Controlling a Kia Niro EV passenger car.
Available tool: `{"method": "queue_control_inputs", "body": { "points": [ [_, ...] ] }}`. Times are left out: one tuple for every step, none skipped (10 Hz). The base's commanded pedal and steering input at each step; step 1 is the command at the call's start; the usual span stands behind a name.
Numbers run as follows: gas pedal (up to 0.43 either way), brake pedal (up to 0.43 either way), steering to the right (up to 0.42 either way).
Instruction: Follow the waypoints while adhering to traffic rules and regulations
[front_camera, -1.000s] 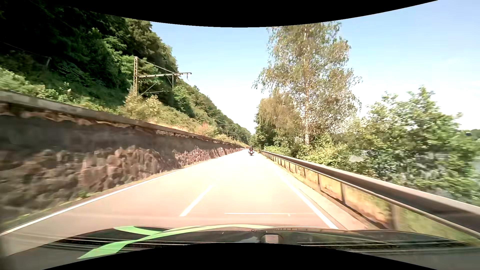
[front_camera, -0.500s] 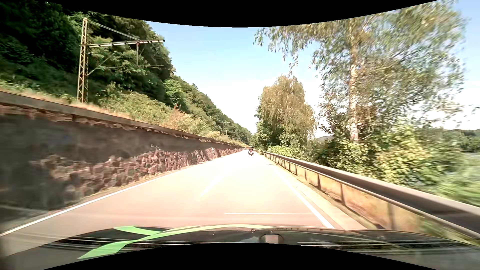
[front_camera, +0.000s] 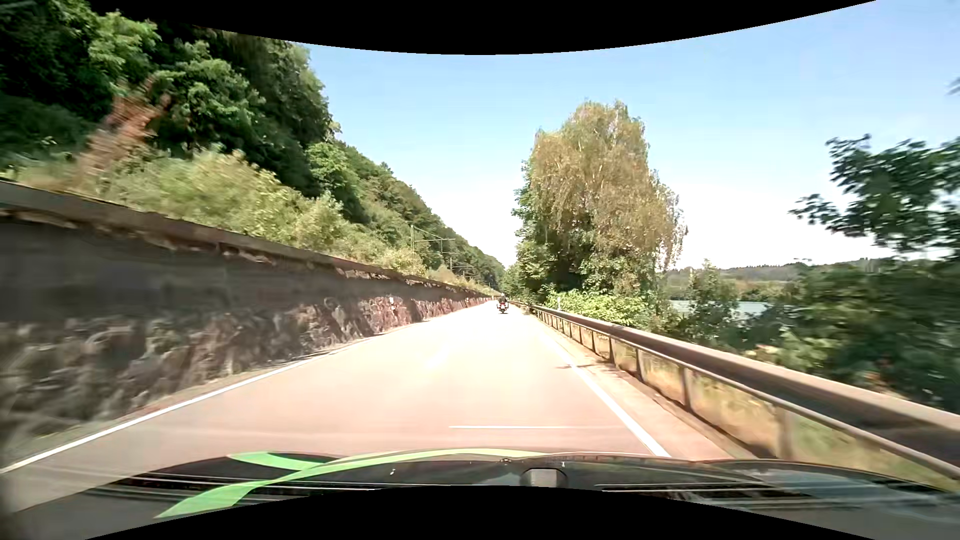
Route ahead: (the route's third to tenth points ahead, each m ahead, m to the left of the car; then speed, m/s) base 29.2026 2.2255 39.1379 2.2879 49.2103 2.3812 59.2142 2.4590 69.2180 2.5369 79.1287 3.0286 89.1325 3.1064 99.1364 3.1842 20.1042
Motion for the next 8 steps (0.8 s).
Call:
{"method": "queue_control_inputs", "body": {
  "points": [
    [0.189,0.000,-0.004],
    [0.189,0.000,-0.003],
    [0.189,0.000,-0.004],
    [0.197,0.000,-0.003],
    [0.220,0.000,-0.003],
    [0.228,0.000,-0.003],
    [0.240,0.000,-0.003],
    [0.248,0.000,-0.003]
  ]
}}
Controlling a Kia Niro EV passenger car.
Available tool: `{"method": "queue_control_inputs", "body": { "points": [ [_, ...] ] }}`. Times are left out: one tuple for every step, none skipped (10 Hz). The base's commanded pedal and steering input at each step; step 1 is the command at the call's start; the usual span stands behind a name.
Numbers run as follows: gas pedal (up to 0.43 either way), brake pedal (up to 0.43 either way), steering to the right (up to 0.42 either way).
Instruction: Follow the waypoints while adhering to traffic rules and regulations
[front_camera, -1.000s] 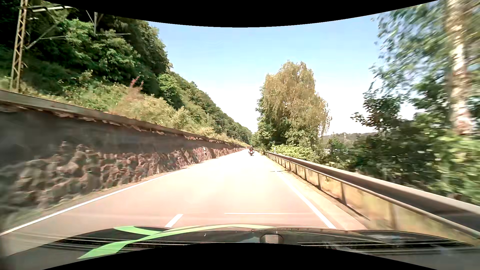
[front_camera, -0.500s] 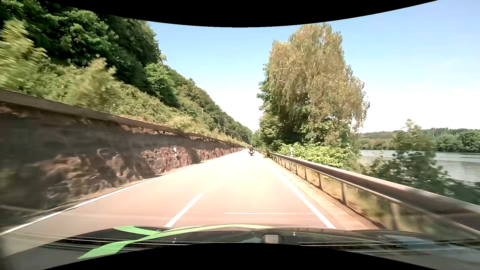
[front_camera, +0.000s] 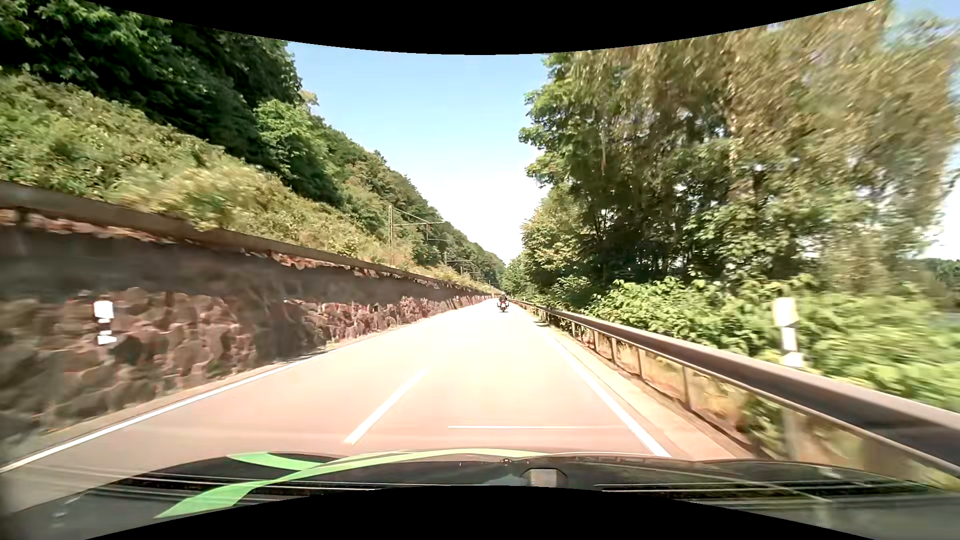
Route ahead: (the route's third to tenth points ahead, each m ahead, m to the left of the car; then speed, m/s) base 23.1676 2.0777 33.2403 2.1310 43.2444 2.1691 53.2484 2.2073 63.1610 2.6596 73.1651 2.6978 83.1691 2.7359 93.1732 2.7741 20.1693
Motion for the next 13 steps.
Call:
{"method": "queue_control_inputs", "body": {
  "points": [
    [0.248,0.000,-0.003],
    [0.260,0.000,-0.003],
    [0.260,0.000,-0.003],
    [0.240,0.000,-0.003],
    [0.220,0.000,-0.003],
    [0.220,0.000,-0.003],
    [0.220,0.000,-0.003],
    [0.220,0.000,-0.003],
    [0.220,0.000,-0.003],
    [0.189,0.000,-0.003],
    [0.169,0.000,-0.003],
    [0.169,0.000,-0.003],
    [0.169,0.000,-0.003]
  ]
}}
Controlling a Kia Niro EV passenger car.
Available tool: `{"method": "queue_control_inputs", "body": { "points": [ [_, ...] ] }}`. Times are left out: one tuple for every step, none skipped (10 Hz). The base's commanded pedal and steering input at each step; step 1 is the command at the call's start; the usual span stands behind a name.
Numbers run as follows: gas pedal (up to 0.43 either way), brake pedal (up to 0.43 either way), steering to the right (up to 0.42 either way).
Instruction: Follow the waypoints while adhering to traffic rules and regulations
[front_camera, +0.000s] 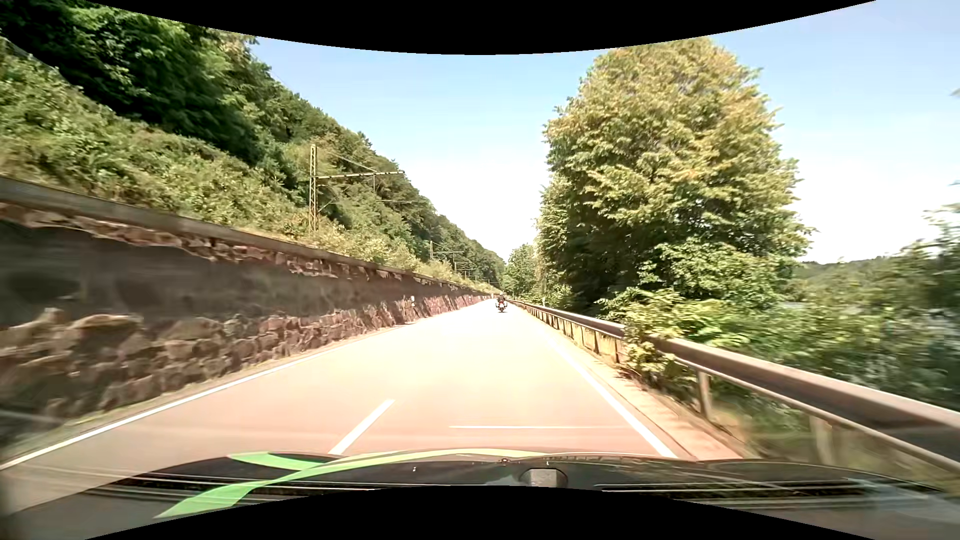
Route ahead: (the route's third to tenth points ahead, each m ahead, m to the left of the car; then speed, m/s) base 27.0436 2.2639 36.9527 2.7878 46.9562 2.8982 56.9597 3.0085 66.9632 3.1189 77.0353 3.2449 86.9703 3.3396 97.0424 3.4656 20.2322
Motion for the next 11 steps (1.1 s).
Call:
{"method": "queue_control_inputs", "body": {
  "points": [
    [0.177,0.000,-0.003],
    [0.189,0.000,-0.003],
    [0.209,0.000,-0.003],
    [0.228,0.000,-0.003],
    [0.228,0.000,-0.003],
    [0.248,0.000,-0.003],
    [0.248,0.000,-0.003],
    [0.248,0.000,-0.003],
    [0.248,0.000,-0.003],
    [0.248,0.000,-0.004],
    [0.248,0.000,-0.004]
  ]
}}
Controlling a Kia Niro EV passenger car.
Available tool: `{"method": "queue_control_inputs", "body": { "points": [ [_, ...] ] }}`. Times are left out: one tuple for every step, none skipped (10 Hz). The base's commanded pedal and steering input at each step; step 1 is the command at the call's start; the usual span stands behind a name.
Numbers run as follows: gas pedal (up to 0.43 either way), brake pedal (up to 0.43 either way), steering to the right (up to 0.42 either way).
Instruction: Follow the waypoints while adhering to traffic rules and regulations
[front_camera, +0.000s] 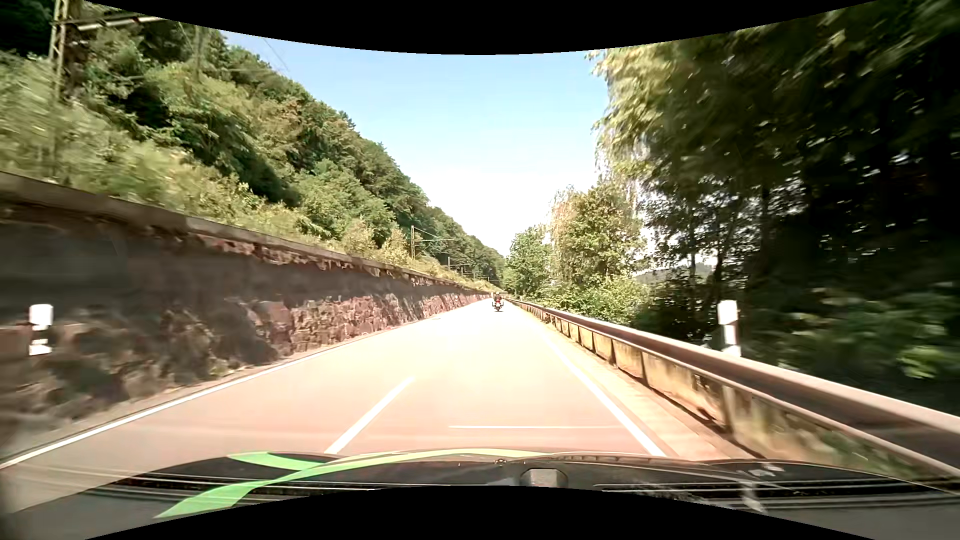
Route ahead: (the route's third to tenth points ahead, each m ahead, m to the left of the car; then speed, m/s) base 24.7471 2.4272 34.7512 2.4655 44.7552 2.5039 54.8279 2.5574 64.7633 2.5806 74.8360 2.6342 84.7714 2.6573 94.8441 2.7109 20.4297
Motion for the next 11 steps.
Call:
{"method": "queue_control_inputs", "body": {
  "points": [
    [0.248,0.000,-0.004],
    [0.248,0.000,-0.005],
    [0.248,0.000,-0.005],
    [0.248,0.000,-0.005],
    [0.248,0.000,-0.005],
    [0.248,0.000,-0.005],
    [0.248,0.000,-0.005],
    [0.240,0.000,-0.005],
    [0.220,0.000,-0.005],
    [0.209,0.000,-0.005],
    [0.209,0.000,-0.005]
  ]
}}
